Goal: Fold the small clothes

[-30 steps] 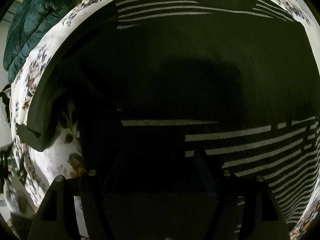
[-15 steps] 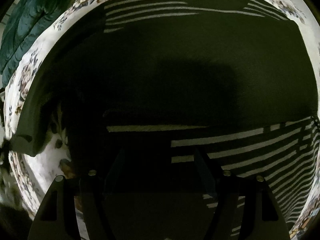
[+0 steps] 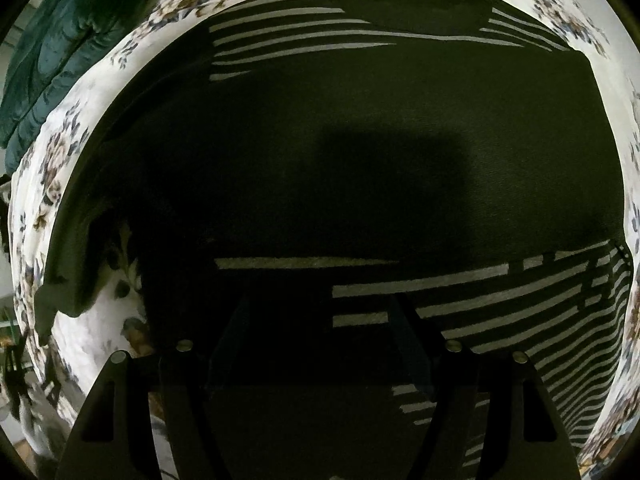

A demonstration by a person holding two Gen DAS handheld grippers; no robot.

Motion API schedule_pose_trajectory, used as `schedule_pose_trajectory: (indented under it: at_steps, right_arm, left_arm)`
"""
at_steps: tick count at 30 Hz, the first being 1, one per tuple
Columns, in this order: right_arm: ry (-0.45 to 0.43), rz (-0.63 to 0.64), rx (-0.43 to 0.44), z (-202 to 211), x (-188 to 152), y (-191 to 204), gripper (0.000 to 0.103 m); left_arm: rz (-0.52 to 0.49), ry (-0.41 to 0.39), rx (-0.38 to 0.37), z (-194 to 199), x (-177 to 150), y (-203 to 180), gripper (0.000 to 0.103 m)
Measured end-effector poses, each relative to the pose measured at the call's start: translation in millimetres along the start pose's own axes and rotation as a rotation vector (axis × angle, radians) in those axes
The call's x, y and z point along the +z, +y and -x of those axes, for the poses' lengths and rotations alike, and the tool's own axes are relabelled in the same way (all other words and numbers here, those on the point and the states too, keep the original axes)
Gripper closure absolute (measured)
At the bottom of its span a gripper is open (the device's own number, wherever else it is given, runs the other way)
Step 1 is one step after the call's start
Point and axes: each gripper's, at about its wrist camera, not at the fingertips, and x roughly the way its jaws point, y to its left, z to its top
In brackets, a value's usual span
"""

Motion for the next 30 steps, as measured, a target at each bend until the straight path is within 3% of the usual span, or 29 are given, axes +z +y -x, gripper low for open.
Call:
schedule_pose_trajectory:
  at_steps: [1, 2, 7, 10, 13, 15, 22, 24, 27, 29, 30]
  right_arm:
    - [-0.003, -0.005, -0.005, 0, 0, 0, 0.03]
    - [-0.007, -0.01, -0.011, 2, 0, -1, 0.03]
    - [-0.04, -0.046, -0.026, 14, 2, -18, 0.03]
    - [-0.054, -0.087, -0.016, 24, 3, -42, 0.03]
    - [-0.049, -0.136, 0.013, 30, 5, -76, 0.03]
    - [-0.058, -0.156, 0.026, 35, 6, -101, 0.03]
    - [-0.072, -0.222, 0.049, 52, 11, -208, 0.03]
    - [-0.061, -0.244, 0.053, 52, 14, -238, 0.03]
    - [-0.039, -0.284, 0.083, 54, 16, -288, 0.03]
    - [-0.03, -0.297, 0.095, 56, 14, -315, 0.03]
    - [-0.028, -0.302, 0.096, 58, 13, -323, 0.03]
  left_arm:
    - [-0.041, -0.018, 0.024, -3, 0, -10, 0.083]
    - [-0.106, -0.019, 0.073, -7, 0, -24, 0.097]
    - [-0.385, -0.011, 0.046, 8, -27, -108, 0.098]
    - [-0.551, 0.026, -0.015, 21, -75, -172, 0.098]
    - [-0.699, 0.102, -0.103, 29, -151, -236, 0.098]
    - [-0.786, 0.182, -0.171, 30, -220, -276, 0.098]
    - [-0.953, 0.459, -0.309, 6, -451, -353, 0.098]
    - [-0.996, 0.501, -0.308, 2, -506, -366, 0.097]
    - [-1.078, 0.543, -0.278, -1, -563, -378, 0.091]
    - [-1.133, 0.506, -0.258, 0, -574, -379, 0.069]
    - [-1.17, 0.468, -0.246, 4, -575, -376, 0.041]
